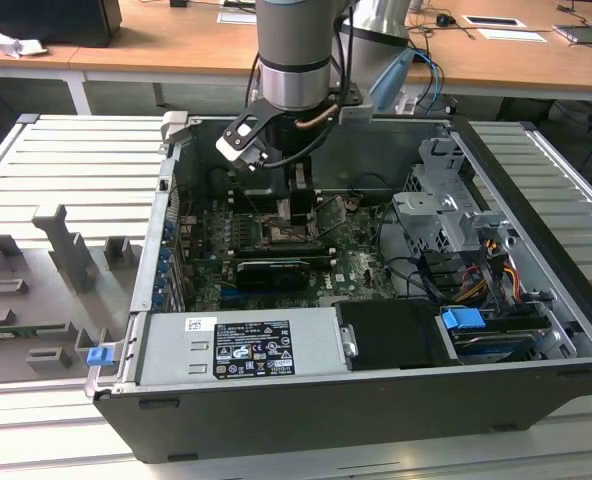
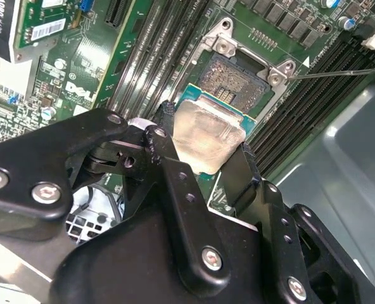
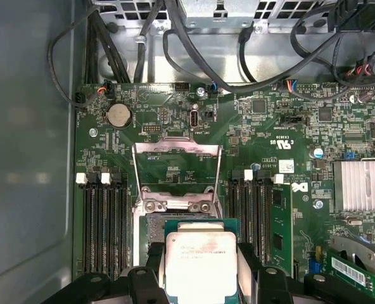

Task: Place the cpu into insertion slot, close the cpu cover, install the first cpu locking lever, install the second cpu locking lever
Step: 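Place the cpu into insertion slot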

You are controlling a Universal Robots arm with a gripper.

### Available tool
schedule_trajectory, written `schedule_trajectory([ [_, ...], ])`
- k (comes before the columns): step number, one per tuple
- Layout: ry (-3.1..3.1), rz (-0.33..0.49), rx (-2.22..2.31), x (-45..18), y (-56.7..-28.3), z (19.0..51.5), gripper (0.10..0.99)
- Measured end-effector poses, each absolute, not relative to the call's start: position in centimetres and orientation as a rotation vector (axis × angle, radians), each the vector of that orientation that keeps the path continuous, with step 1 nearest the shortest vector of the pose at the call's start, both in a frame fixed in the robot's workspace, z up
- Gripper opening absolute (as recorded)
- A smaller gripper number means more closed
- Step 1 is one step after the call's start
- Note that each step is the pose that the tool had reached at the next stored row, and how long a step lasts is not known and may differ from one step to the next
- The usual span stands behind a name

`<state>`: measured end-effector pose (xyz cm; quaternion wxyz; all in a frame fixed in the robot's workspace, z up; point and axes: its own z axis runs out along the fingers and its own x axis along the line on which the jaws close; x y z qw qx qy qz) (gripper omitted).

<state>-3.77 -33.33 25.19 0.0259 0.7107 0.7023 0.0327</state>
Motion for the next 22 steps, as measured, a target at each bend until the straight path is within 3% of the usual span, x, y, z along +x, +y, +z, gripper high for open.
schedule_trajectory([
  [22, 2.187, 0.100, 2.181, -4.0, -32.6, 23.2, 0.537],
])
